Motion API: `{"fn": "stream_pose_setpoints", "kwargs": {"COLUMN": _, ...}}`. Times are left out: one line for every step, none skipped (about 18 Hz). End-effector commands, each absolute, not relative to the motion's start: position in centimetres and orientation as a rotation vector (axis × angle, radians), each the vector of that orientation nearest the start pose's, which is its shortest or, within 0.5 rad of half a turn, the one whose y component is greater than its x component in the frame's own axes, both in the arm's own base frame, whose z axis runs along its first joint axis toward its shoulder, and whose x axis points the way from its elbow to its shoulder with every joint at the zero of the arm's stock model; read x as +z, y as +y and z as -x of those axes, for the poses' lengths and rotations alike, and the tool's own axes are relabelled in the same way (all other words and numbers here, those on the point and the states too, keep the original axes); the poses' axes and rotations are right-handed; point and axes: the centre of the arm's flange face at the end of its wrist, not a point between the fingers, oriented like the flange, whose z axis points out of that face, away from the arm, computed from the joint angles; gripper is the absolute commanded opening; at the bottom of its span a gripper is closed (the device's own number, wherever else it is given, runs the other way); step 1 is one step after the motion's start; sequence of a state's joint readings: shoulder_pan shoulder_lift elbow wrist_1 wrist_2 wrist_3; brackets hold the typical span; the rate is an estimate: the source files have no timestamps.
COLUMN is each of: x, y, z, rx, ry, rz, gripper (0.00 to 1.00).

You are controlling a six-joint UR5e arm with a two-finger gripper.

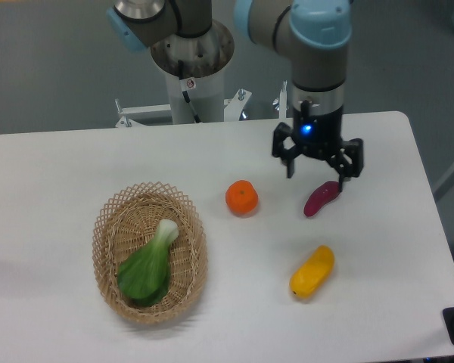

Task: Pick up the green vegetable from the basket
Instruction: 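Move the open gripper over the wicker basket above the bok choy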

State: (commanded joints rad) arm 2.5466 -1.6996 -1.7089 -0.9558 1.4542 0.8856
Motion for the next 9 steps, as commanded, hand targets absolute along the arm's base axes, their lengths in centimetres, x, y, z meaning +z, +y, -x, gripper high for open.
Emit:
{"fn": "stream_pose_setpoints", "kwargs": {"x": 42.1, "y": 44.4, "z": 37.5, "rx": 0.294, "ry": -0.116, "rz": 2.810, "gripper": 1.00}}
{"fn": "stream_pose_setpoints", "kwargs": {"x": 42.3, "y": 45.5, "z": 36.6, "rx": 0.291, "ry": -0.122, "rz": 2.793, "gripper": 1.00}}
{"fn": "stream_pose_setpoints", "kwargs": {"x": 42.5, "y": 46.3, "z": 35.8, "rx": 0.285, "ry": -0.157, "rz": 2.773, "gripper": 1.00}}
{"fn": "stream_pose_setpoints", "kwargs": {"x": 42.5, "y": 46.7, "z": 35.4, "rx": 0.275, "ry": -0.211, "rz": 2.762, "gripper": 1.00}}
{"fn": "stream_pose_setpoints", "kwargs": {"x": 42.4, "y": 47.2, "z": 34.7, "rx": 0.267, "ry": -0.232, "rz": 2.754, "gripper": 1.00}}
{"fn": "stream_pose_setpoints", "kwargs": {"x": 42.4, "y": 47.7, "z": 34.0, "rx": 0.260, "ry": -0.225, "rz": 2.753, "gripper": 1.00}}
{"fn": "stream_pose_setpoints", "kwargs": {"x": 42.2, "y": 48.3, "z": 33.3, "rx": 0.253, "ry": -0.207, "rz": 2.754, "gripper": 1.00}}
{"fn": "stream_pose_setpoints", "kwargs": {"x": 42.0, "y": 48.8, "z": 32.8, "rx": 0.244, "ry": -0.192, "rz": 2.757, "gripper": 1.00}}
{"fn": "stream_pose_setpoints", "kwargs": {"x": 41.8, "y": 49.2, "z": 32.0, "rx": 0.234, "ry": -0.174, "rz": 2.762, "gripper": 1.00}}
